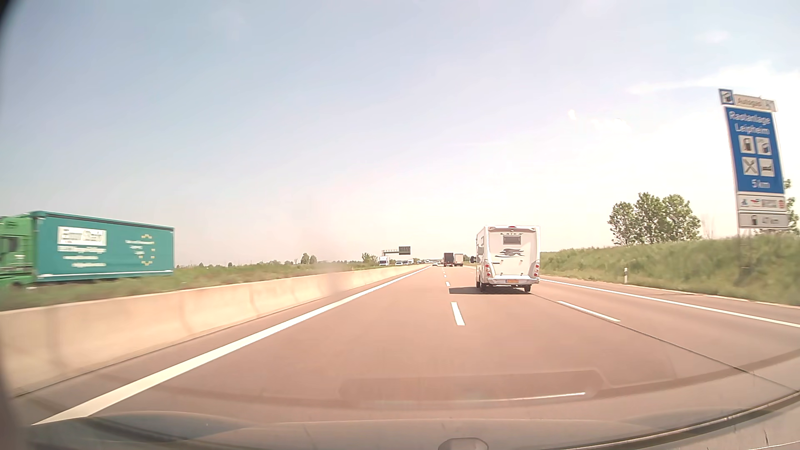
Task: Follow the waypoints while adhering to traffic rules and regulations
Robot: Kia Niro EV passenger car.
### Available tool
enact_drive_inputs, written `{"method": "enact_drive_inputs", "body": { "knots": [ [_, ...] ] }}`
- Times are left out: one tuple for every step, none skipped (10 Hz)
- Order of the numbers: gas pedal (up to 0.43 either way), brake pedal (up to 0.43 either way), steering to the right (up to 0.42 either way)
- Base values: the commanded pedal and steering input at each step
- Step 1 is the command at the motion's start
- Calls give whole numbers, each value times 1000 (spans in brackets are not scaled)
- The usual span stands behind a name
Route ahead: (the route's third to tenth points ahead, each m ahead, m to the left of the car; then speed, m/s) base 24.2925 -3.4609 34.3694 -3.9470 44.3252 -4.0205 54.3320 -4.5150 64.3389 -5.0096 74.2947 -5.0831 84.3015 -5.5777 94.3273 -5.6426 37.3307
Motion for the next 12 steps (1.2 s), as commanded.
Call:
{"method": "enact_drive_inputs", "body": {
  "knots": [
    [350,0,2],
    [350,0,2],
    [350,0,2],
    [350,0,2],
    [350,0,2],
    [350,0,3],
    [350,0,4],
    [350,0,4],
    [339,0,4],
    [339,0,3],
    [339,0,1],
    [339,0,1]
  ]
}}
